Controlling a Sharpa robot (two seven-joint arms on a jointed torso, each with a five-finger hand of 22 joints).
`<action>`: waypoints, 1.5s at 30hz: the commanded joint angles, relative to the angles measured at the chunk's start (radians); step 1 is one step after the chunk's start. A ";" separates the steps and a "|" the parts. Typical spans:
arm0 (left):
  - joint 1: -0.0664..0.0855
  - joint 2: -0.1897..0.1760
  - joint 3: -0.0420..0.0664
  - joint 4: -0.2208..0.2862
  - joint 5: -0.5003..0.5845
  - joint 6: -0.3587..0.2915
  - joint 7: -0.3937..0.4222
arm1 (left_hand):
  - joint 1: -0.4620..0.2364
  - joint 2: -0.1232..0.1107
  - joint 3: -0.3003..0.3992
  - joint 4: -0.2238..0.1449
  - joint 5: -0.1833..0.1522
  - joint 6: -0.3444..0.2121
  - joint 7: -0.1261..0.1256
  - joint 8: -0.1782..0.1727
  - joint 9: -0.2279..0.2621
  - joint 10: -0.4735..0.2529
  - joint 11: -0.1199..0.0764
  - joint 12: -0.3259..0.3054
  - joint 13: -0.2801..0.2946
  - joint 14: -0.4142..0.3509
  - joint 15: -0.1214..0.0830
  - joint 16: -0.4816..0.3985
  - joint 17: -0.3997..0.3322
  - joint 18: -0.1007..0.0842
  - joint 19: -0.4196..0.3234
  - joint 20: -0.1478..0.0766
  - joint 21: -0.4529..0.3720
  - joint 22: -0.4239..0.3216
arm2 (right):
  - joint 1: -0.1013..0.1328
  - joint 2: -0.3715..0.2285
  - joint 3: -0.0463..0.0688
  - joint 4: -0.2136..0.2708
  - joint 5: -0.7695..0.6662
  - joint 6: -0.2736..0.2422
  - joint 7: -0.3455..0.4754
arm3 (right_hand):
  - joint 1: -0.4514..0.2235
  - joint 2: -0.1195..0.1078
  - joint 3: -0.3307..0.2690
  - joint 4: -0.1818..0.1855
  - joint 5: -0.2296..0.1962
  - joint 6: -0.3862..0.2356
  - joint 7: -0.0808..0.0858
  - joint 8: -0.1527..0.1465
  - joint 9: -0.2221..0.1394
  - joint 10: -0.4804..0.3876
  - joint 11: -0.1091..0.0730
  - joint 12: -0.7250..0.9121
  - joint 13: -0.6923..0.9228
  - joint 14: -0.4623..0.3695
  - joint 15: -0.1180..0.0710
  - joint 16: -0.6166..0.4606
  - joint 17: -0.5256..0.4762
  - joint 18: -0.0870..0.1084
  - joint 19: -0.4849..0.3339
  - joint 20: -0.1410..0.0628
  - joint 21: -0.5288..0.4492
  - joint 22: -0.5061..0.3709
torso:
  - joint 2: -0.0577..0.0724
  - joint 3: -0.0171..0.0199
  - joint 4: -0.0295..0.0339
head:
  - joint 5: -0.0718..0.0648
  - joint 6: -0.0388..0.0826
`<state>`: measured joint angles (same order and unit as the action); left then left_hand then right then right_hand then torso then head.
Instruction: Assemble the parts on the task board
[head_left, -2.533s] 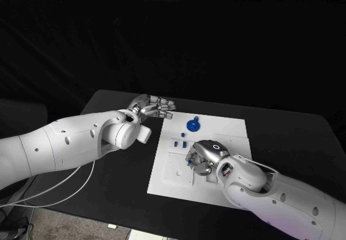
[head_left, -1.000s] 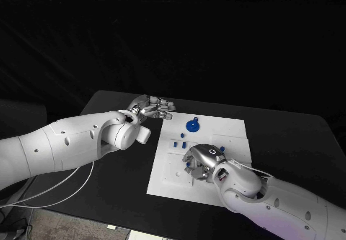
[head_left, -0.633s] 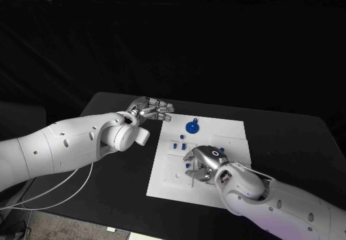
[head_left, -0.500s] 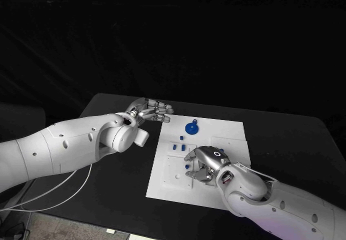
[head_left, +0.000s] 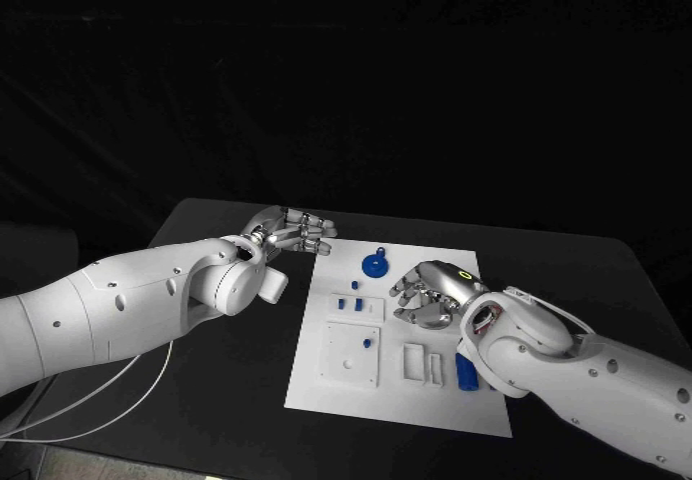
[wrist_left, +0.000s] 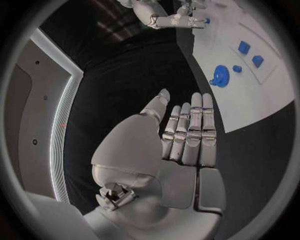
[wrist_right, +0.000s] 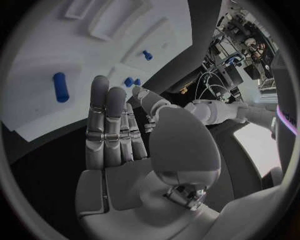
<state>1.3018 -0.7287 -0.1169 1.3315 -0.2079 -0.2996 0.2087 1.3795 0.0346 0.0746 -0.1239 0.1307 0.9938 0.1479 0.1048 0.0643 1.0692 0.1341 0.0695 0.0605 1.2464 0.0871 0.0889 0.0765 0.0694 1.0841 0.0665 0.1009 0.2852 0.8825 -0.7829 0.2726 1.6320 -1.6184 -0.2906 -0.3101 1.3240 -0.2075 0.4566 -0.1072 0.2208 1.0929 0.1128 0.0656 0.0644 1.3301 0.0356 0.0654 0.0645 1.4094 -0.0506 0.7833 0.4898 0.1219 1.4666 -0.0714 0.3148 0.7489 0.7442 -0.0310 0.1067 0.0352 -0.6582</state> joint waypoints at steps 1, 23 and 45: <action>0.001 0.002 0.001 -0.003 -0.004 0.016 0.040 | 0.005 0.004 0.002 -0.007 0.004 0.012 -0.004 0.006 0.000 0.016 -0.004 0.002 -0.001 0.010 -0.004 0.004 0.001 -0.009 0.006 -0.004 0.007 0.005 | 0.009 -0.017 0.009 -0.008 0.128 0.129 0.035 | -0.007 0.007 0.013 -0.011 -0.001 0.020 -0.003 -0.002 0.001 0.010 -0.001 -0.003 0.001 0.001 -0.007 0.000 0.002 -0.004 0.019 -0.007 0.007 0.007 | -0.002 0.0005 -0.0035 | -0.014 0.006; 0.000 0.010 0.001 -0.014 0.010 0.018 0.079 | -0.010 0.006 0.017 -0.014 0.010 0.026 -0.007 0.000 0.000 0.042 -0.011 -0.004 -0.002 0.026 -0.010 0.006 0.000 -0.014 -0.004 -0.013 0.037 0.039 | 0.026 -0.052 0.044 -0.092 0.008 0.258 0.096 | 0.062 0.020 -0.250 0.040 0.017 -0.061 -0.006 -0.004 -0.002 -0.313 0.077 -0.005 -0.006 0.008 0.043 0.003 -0.008 0.046 0.036 0.044 -0.018 -0.020 | -0.002 -0.0004 -0.0036 | -0.042 0.017; 0.000 0.013 0.001 -0.017 0.021 0.045 0.062 | -0.015 0.006 0.019 -0.009 0.012 0.021 -0.006 -0.004 0.000 0.036 -0.009 -0.004 -0.002 0.023 -0.009 0.005 0.000 -0.014 -0.012 -0.011 0.042 0.046 | 0.009 -0.016 0.042 -0.126 -0.087 0.248 0.022 | -0.015 0.011 0.145 -0.042 -0.102 -0.014 0.006 -0.004 -0.002 -0.159 0.045 -0.005 -0.007 0.006 0.016 0.019 0.008 0.028 0.015 0.015 0.038 0.035 | -0.003 0.0000 -0.0045 | -0.043 0.009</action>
<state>1.3012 -0.7177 -0.1171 1.3130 -0.1962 -0.2762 0.2663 1.3759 0.0400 0.0916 -0.1352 0.1387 1.0109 0.1409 0.1073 0.0643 1.1028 0.1217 0.0695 0.0600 1.2668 0.0767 0.0928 0.0765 0.0692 1.0788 0.0533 0.1408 0.3306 0.8934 -0.8003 0.3144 1.5064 -1.6696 -0.0559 -0.2719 1.3201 -0.1988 0.5897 -0.1469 0.1239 1.0718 0.1176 0.0657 0.0628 1.1655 0.0785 0.0615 0.0578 1.4163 -0.0254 0.7995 0.4965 0.1537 1.4668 -0.0467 0.3503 0.7795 0.7417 -0.0317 0.1032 -0.0080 -0.6480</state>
